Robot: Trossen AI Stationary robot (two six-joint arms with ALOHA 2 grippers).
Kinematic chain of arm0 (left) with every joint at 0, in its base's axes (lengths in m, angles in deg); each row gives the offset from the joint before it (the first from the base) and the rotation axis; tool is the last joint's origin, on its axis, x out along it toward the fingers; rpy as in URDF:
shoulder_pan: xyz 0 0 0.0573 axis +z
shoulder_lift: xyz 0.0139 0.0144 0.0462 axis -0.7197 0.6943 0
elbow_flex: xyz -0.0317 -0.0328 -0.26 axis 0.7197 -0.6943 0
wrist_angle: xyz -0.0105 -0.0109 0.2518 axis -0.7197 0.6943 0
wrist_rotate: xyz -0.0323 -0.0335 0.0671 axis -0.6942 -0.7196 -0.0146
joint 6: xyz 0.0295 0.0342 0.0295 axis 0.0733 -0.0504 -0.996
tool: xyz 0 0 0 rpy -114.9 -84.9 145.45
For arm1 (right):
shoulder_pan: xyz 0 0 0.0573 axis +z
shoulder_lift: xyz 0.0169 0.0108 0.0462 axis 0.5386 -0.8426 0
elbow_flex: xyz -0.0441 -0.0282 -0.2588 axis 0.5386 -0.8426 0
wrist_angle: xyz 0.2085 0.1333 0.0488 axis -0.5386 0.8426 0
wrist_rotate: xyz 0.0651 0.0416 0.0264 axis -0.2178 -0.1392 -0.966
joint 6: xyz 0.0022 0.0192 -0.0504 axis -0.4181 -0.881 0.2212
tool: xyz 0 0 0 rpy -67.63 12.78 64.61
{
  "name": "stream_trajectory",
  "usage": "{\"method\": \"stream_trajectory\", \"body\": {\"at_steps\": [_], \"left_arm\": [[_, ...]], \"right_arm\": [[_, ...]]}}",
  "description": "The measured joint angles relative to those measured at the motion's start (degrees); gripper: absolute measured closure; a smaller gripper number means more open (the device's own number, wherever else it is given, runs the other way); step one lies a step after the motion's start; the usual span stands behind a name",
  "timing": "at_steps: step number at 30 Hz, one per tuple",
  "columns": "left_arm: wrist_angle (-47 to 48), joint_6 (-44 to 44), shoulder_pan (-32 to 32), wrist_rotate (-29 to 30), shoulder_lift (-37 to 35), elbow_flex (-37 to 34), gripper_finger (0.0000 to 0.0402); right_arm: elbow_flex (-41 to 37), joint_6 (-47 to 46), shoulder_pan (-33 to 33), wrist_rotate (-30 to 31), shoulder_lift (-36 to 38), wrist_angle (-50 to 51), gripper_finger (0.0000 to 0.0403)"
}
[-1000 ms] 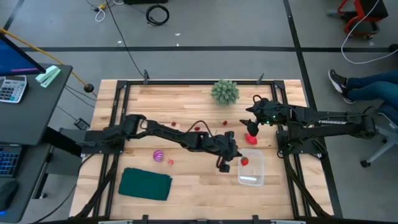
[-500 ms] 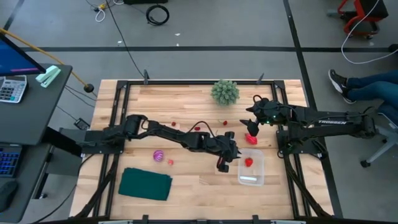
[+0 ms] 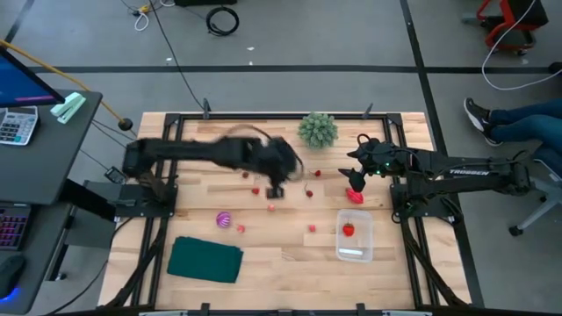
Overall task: Pick and placing Produce into tupperware
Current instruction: Put the red cherry into the transparent bin
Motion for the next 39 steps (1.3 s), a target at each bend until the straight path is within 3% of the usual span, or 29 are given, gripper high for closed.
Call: {"method": "stream_trajectory", "body": {"at_steps": [5,12,20,27,32,39], "left_arm": [[9.60,8.63,3.67,0.05,-7.59,-7.59,0.0317],[5.06,9.21,4.31,-0.05,-14.28,-28.29,0.0303],[-7.43,3.88,4.42,0.08,-14.44,-41.17,0.0285],[-13.03,3.13,4.82,0.39,-14.40,-46.72,0.0255],[-13.68,3.11,6.54,4.32,-14.37,-48.49,0.0236],[-16.01,3.25,9.58,4.50,-14.33,-49.04,0.0229]], "right_arm": [[0.00,0.01,0.02,0.00,0.00,-0.01,0.0059],[0.00,-0.02,0.00,0.00,0.00,-0.02,0.0059],[0.00,0.00,0.01,0.01,0.00,-0.02,0.0059],[0.00,0.02,0.00,0.00,0.00,-0.02,0.0059],[0.00,0.04,0.00,0.02,0.00,-0.02,0.0059],[0.00,0.04,0.01,0.02,0.00,-0.02,0.0059]]}}
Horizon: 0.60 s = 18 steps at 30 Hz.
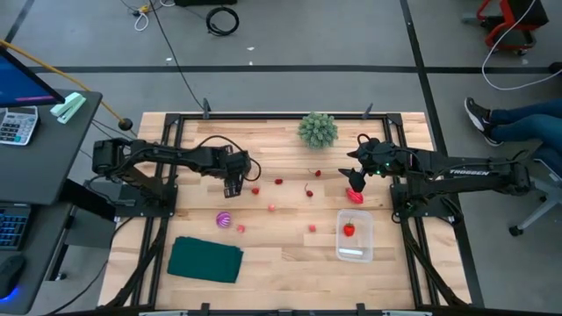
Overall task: Pick and placing Produce into tupperware
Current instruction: Put the red cherry into the transparent bin
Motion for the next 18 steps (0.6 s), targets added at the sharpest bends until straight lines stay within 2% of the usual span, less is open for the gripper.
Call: {"method": "stream_trajectory", "body": {"at_steps": [18], "left_arm": [[0.09,6.39,-0.85,-2.62,0.00,0.00,0.0229]], "right_arm": [[0.00,1.46,-0.01,0.00,0.00,0.00,0.0059]]}}
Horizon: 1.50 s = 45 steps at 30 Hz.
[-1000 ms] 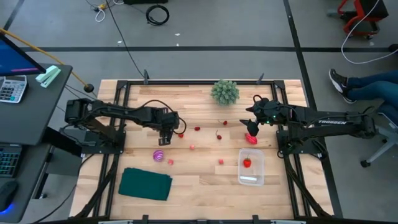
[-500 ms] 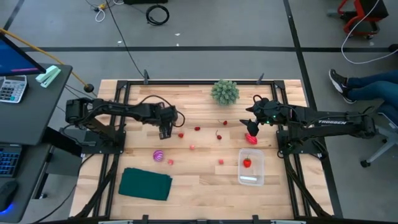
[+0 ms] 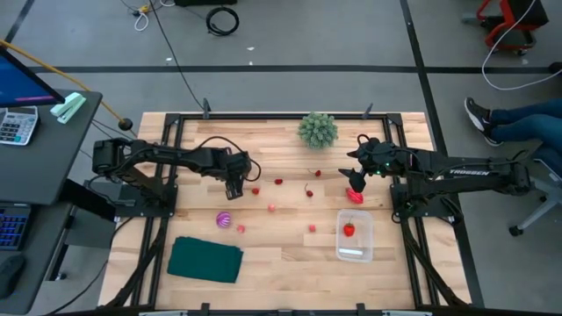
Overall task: Pick and placing Produce into tupperware
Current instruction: Put the red cherry into the transparent bin
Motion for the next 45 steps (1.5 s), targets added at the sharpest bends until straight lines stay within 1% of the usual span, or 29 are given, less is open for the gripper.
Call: {"method": "stream_trajectory", "body": {"at_steps": [9,13,15,18,31,34,36,42,43,45], "left_arm": [[-0.08,2.23,0.42,0.68,1.48,-0.23,0.0229],[-2.15,2.15,0.39,0.66,1.90,-2.54,0.0232],[-3.46,2.12,0.44,0.85,1.90,-3.23,0.0235],[-3.50,2.12,0.54,2.67,1.81,-3.43,0.0240],[-5.44,1.43,0.55,2.86,1.79,-3.43,0.0261],[-5.42,1.49,0.52,2.86,1.79,-3.43,0.0276],[-5.42,1.46,0.55,2.86,1.79,-3.43,0.0296],[-5.42,1.16,0.55,2.86,1.77,-3.43,0.0383],[-5.43,1.18,0.55,2.86,1.77,-3.43,0.0391],[-5.84,1.18,0.52,3.08,1.77,-3.43,0.0393]], "right_arm": [[0.00,0.04,0.00,0.00,0.00,0.00,0.0059],[0.00,0.07,0.02,0.02,-0.01,0.00,0.0059],[0.00,0.07,0.02,-0.02,-0.02,0.07,0.0059],[0.00,0.07,0.00,0.02,-0.02,0.06,0.0059],[0.00,0.04,0.00,0.36,-0.02,0.01,0.0059],[0.00,0.04,0.00,0.43,-0.02,0.00,0.0059],[0.00,0.04,0.02,0.46,-0.02,0.03,0.0059],[0.00,0.04,0.02,0.46,-0.02,0.03,0.0059],[0.00,0.04,0.02,0.46,-0.02,0.02,0.0059],[0.00,0.04,0.02,0.46,-0.02,0.03,0.0059]]}}
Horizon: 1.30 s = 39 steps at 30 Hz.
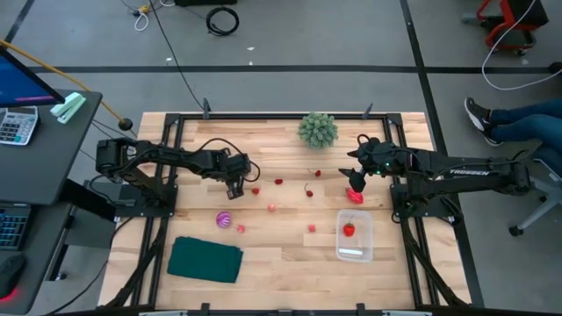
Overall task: Pick and placing Produce into tupperware
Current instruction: Put the red cherry into the transparent bin
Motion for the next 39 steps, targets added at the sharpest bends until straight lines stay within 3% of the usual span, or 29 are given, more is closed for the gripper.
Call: {"method": "stream_trajectory", "body": {"at_steps": [8,13,16,23,30,39], "left_arm": [[-11.23,-0.13,-1.25,0.20,-0.02,0.93,0.0398],[-18.22,-1.42,-5.75,0.16,-0.02,6.34,0.0399],[-27.85,-5.44,-9.40,-0.09,-0.06,9.25,0.0399],[-43.70,-11.12,-15.20,-8.36,1.80,14.05,0.0400],[-44.28,-16.63,-18.20,-8.50,15.38,27.33,0.0401],[-40.30,-12.91,-18.49,-11.28,36.52,46.83,0.0400]], "right_arm": [[0.00,0.00,-0.02,0.00,0.00,0.00,0.0059],[0.00,0.00,-0.02,0.00,0.00,-0.01,0.0059],[0.00,0.00,-0.02,0.25,0.00,-0.02,0.0059],[0.00,0.00,0.00,0.37,0.00,-0.02,0.0059],[0.00,-0.57,0.00,0.43,0.02,-0.26,0.0059],[0.00,-0.11,-0.02,0.40,0.02,-0.28,0.0059]]}}
